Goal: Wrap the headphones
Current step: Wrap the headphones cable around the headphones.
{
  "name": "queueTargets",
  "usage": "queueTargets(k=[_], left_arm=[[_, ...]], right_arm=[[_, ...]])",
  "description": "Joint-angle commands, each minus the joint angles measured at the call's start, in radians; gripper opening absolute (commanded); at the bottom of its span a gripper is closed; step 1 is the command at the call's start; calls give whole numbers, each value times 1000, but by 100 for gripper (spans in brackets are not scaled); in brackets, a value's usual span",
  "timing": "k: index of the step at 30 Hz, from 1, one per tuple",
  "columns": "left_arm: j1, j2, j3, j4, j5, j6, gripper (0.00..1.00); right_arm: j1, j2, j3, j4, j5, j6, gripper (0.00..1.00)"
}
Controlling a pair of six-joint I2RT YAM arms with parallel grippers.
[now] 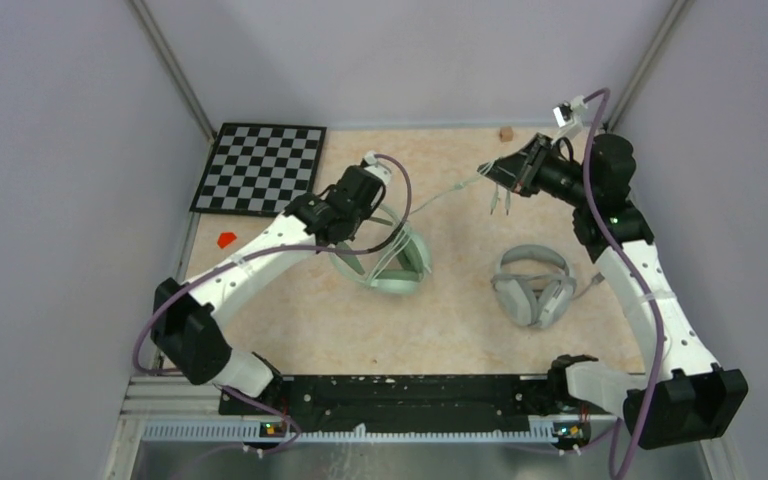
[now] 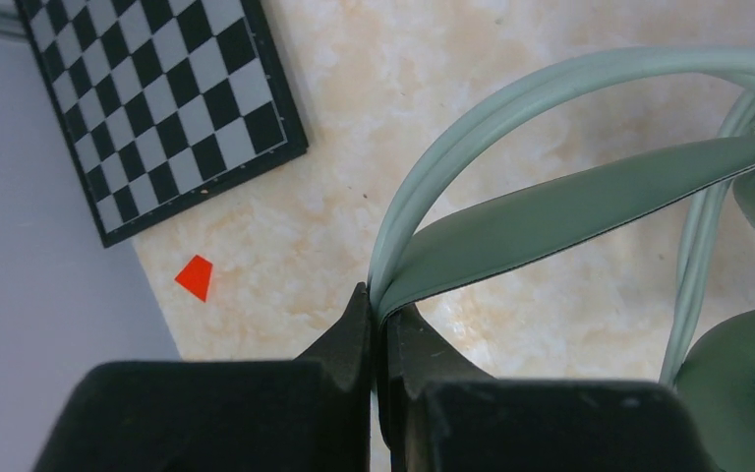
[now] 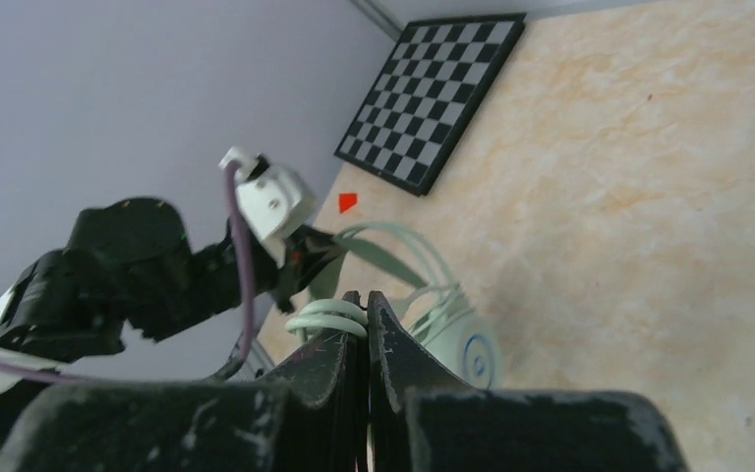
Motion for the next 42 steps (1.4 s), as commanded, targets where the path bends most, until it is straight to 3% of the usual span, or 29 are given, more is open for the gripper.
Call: queueTargets(k=[1,9,18,32,38,42], left_arm=[[5,102,137,-85,-238,-129,0],[26,195,275,-91,-272,-257,0],[117,121,283,69,-100,-423,0],[277,20,265,236,-14,-580,0],[296,-84,196,345,124,-637,0],[296,-193,83,470,281,-703,0]], right_arm=[[9,-101,-26,99,-124,132,0],[139,-261,-178,134,-120,237,0],[411,-389,-356,258,65,302,0],[899,-253,-438,306,342,160,0],[934,-226,-571,442,440,150,0],[934,-221,-569,469,608,2,0]])
